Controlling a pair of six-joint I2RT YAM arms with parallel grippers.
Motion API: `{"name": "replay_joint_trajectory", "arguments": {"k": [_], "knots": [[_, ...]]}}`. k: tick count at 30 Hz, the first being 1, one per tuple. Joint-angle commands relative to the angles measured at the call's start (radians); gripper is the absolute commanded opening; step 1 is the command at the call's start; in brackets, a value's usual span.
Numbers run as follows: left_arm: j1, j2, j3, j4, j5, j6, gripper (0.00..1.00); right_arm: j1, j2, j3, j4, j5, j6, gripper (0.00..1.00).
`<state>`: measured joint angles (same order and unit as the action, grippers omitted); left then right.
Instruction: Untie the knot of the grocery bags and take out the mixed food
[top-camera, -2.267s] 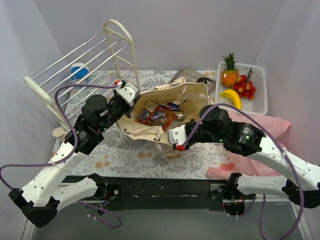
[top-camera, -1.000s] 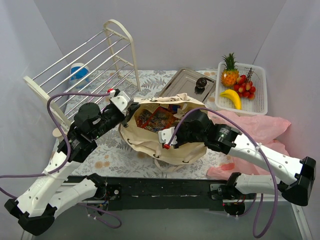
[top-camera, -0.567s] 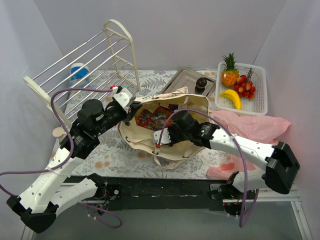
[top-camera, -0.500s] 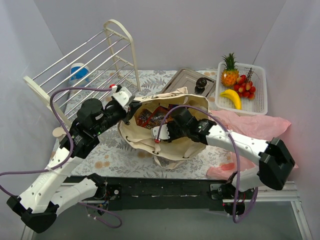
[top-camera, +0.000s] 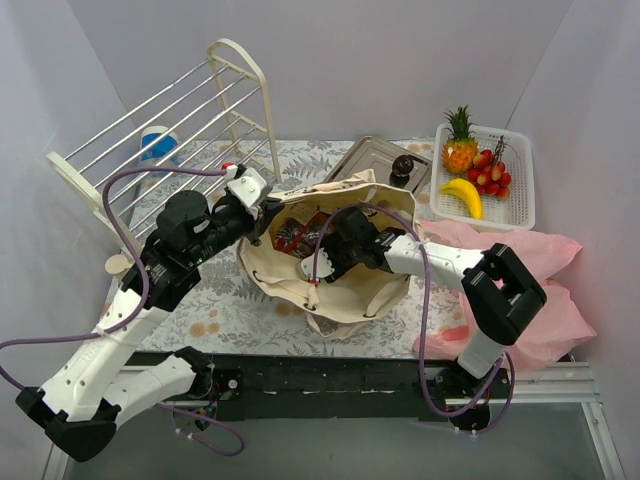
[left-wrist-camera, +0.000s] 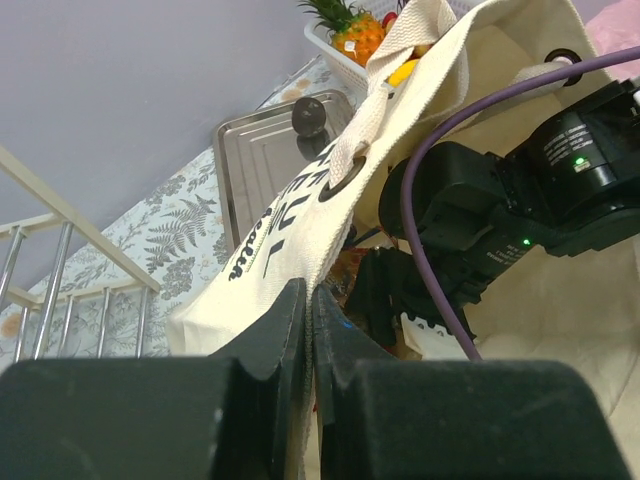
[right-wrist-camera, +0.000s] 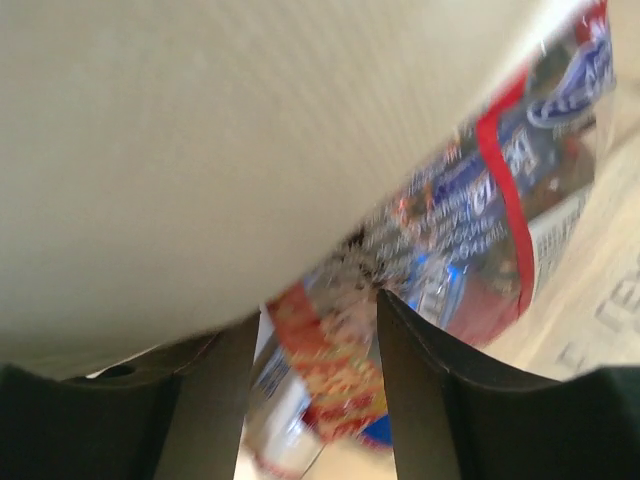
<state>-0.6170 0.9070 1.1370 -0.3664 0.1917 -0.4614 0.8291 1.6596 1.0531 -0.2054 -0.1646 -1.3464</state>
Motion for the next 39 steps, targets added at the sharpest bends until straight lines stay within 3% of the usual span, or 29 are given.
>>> {"name": "replay_joint_trajectory", "arguments": {"k": [1,4,6,7,8,11,18,31,39], "knots": [[0.007,0.013,0.041,-0.039,0.0,-0.002,0.0,-0.002,0.094,0.053,0.096,-0.035,-0.158,0.58],[0.007,0.026,0.044,-0.046,-0.003,0.003,0.0,-0.005,0.175,0.064,0.17,0.02,-0.195,0.57],[0.007,0.027,0.044,-0.051,-0.006,0.001,0.0,-0.005,0.224,0.062,0.195,0.062,-0.201,0.49],[0.008,0.03,0.043,-0.054,-0.003,0.001,0.0,-0.005,0.232,0.058,0.246,0.094,-0.186,0.43],[0.008,0.032,0.041,-0.052,-0.005,0.001,0.0,-0.005,0.227,0.055,0.259,0.102,-0.169,0.28],[0.008,0.041,0.038,-0.048,-0.021,0.006,0.0,-0.007,0.149,0.074,0.239,0.064,-0.074,0.02],[0.008,0.061,0.01,0.027,-0.054,0.027,0.0,-0.007,-0.101,0.067,0.063,-0.07,0.009,0.01],[0.008,0.067,-0.114,0.161,-0.052,0.003,0.0,0.001,-0.47,0.142,-0.222,-0.049,0.22,0.01],[0.008,0.076,-0.111,0.152,0.028,-0.04,0.0,0.001,-0.592,0.275,-0.319,-0.079,0.273,0.01]]}}
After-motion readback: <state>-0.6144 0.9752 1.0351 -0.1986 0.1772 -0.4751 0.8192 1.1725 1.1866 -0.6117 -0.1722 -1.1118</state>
